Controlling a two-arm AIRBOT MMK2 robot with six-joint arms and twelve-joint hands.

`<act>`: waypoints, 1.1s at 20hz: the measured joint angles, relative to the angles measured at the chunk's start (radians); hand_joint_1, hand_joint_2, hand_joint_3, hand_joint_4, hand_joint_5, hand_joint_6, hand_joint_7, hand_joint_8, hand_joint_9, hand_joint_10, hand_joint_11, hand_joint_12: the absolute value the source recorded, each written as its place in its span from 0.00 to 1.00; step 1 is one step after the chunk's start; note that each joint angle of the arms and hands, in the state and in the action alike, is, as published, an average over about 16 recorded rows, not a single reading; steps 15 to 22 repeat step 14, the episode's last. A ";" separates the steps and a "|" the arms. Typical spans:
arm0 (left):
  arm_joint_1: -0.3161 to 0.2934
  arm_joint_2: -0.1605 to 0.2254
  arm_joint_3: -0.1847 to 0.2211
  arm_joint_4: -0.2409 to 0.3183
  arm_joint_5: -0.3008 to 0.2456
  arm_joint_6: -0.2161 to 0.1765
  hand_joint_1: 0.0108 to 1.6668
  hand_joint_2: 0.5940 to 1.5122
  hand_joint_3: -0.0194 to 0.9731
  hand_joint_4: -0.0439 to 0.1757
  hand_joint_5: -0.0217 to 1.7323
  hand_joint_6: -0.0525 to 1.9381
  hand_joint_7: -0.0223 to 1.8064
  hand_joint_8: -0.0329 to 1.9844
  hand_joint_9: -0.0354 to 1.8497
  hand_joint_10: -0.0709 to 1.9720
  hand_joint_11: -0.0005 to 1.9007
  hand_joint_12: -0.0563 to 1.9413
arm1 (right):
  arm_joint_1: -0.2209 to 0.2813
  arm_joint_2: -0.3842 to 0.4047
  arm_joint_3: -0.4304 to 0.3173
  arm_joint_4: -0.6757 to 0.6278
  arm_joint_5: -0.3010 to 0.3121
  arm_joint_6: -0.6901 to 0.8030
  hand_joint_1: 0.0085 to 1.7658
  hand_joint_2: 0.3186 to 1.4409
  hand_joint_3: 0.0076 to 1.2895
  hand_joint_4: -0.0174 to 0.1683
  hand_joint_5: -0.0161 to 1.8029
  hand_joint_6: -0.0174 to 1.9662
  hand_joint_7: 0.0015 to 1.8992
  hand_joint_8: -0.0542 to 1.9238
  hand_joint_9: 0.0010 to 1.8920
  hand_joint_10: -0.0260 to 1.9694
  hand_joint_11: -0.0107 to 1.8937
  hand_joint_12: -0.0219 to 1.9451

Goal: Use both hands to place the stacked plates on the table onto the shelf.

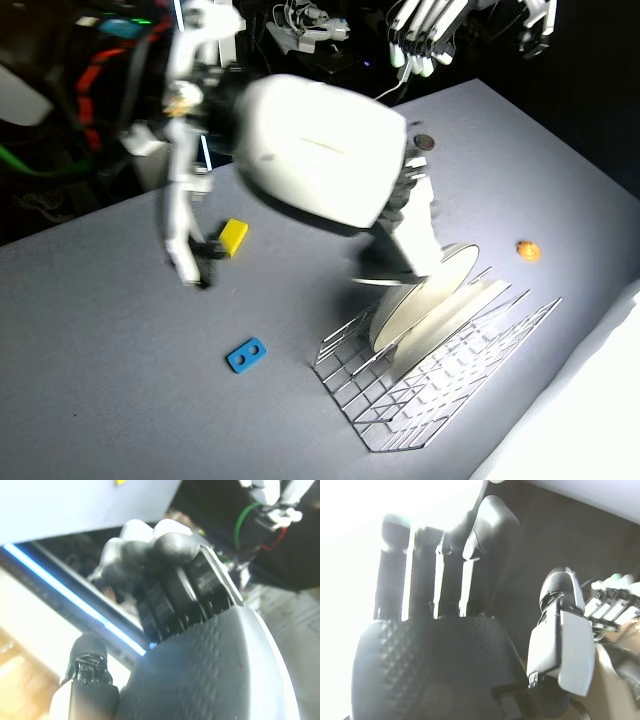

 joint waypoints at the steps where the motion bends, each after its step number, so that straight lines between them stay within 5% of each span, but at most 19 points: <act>1: 0.001 0.000 -0.004 0.000 -0.002 0.003 0.10 0.71 0.02 0.56 0.62 0.73 0.67 0.72 0.65 0.73 0.56 0.88 | -0.014 0.023 -0.014 -0.041 0.013 0.030 0.24 0.71 0.00 0.43 0.63 0.68 0.66 0.70 0.66 0.78 0.64 0.93; 6: 0.006 0.000 -0.021 0.005 -0.008 0.009 0.21 0.76 0.02 0.80 0.83 0.98 0.85 0.96 0.84 0.97 0.80 0.99 | -0.082 0.121 -0.073 -0.236 0.079 0.192 0.30 0.72 0.00 0.70 0.72 0.96 0.77 0.96 0.80 0.97 0.88 0.98; 11: 0.006 0.000 -0.023 0.008 -0.008 0.008 0.31 0.82 0.01 0.96 0.91 1.00 0.91 0.97 0.91 0.98 0.89 0.99 | -0.117 0.168 -0.097 -0.367 0.123 0.323 0.40 0.77 0.00 0.95 0.74 0.99 0.80 0.99 0.86 0.98 0.96 0.98; 22: 0.006 0.000 -0.025 0.010 -0.008 0.009 0.37 0.84 0.01 0.96 0.92 1.00 0.91 0.96 0.91 0.98 0.90 0.99 | -0.127 0.184 -0.106 -0.416 0.138 0.373 0.43 0.78 0.00 0.96 0.73 1.00 0.81 0.99 0.86 0.98 0.96 0.98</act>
